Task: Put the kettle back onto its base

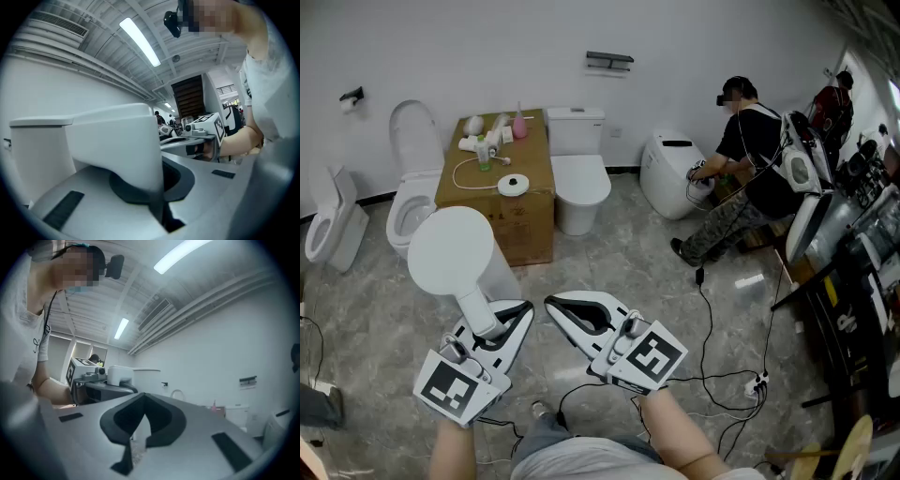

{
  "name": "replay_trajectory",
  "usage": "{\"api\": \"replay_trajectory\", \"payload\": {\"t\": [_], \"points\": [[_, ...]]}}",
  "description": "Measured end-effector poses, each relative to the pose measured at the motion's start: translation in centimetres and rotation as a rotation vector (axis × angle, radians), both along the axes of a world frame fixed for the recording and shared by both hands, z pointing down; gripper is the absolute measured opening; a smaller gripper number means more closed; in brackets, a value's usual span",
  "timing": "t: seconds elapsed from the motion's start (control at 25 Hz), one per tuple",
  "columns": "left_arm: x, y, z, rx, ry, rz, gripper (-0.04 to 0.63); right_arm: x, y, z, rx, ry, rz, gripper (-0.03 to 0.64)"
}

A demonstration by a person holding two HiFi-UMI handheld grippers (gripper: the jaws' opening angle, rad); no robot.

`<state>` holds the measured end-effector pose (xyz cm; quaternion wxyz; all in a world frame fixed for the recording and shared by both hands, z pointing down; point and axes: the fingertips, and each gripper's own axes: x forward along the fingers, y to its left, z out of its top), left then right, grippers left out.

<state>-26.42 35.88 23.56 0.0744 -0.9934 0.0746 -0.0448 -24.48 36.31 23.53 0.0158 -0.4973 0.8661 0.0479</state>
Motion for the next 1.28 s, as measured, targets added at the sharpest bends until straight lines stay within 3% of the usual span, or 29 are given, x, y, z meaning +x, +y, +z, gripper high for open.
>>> {"api": "replay_trajectory", "payload": {"t": [0.52, 0.84, 1.28], "points": [[-1.1, -2.2, 0.3, -0.012, 0.007, 0.014, 0.008, -1.4, -2.4, 0.3, -0.003, 0.013, 0.009, 0.008], [-2.6, -4.8, 0.1, -0.001, -0.002, 0.054, 0.008, -2.4, -4.9, -0.2, 0.014, -0.056, 0.044, 0.008], [-2.4, -9.8, 0.4, -0.004, 0.012, 0.034, 0.008, -0.8, -8.9, 0.4, -0.008, -0.058, 0.087, 0.008]]}}
